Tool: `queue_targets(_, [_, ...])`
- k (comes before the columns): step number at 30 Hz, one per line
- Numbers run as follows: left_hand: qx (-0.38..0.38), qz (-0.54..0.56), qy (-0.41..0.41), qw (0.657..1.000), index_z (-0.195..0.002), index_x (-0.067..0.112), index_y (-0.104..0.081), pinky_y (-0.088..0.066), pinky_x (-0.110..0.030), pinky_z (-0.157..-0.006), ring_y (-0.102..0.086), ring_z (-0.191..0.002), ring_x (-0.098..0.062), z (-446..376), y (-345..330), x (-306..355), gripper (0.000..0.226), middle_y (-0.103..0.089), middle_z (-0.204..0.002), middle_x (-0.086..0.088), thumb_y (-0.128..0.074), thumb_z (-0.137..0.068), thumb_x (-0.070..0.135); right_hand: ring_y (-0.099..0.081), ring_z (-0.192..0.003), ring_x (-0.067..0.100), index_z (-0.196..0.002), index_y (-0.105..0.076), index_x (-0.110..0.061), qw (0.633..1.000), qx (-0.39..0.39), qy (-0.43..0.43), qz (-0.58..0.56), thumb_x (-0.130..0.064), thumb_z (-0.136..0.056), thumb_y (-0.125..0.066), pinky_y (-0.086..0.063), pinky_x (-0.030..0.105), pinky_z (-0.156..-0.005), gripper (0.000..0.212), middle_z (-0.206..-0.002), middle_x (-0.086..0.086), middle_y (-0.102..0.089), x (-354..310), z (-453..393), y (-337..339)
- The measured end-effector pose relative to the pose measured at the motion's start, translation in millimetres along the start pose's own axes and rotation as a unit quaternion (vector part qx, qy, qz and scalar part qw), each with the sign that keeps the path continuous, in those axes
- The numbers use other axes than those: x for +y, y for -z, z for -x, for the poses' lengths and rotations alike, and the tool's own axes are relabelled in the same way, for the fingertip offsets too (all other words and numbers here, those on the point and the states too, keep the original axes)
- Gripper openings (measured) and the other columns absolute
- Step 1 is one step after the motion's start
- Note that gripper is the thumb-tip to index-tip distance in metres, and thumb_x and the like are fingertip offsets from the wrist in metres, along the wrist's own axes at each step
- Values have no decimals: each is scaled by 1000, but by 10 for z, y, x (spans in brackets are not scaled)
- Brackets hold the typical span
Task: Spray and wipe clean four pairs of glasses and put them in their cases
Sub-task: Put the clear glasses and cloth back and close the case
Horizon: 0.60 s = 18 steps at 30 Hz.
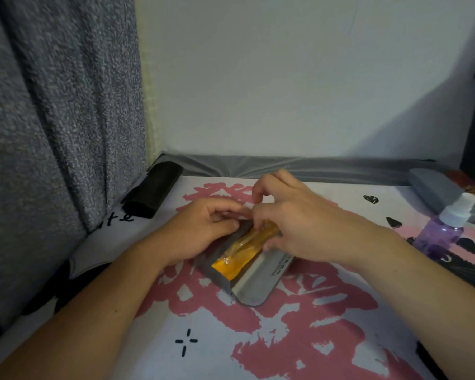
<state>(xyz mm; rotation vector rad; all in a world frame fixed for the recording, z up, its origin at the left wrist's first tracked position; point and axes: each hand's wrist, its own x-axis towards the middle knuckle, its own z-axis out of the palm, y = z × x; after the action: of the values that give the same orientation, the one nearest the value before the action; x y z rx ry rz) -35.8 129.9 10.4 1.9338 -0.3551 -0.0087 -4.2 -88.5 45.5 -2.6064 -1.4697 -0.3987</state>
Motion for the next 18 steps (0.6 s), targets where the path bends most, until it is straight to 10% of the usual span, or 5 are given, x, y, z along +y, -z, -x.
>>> queue_targets(4, [-15,-10,21,1000,-119,17,-71,-53,-22,-94,-69,-110,-9,4,-1,21,30,-75,-114,5,-60,-97,1,-31,-119,12,-122,-65,-40,999,-29,-19,-27,-53,-74,-80,-39,31,-103,53,-120,-13,-38,17,11,0])
queue_targets(18, [-36,-7,19,999,-115,12,-71,-51,-36,-102,-67,-114,-21,-21,37,-56,25,-73,-115,-6,-61,-96,-2,-38,-91,11,-82,-73,-26,995,-10,8,-95,-24,-81,-81,-34,22,-80,9,-86,-15,-48,-36,-107,-53])
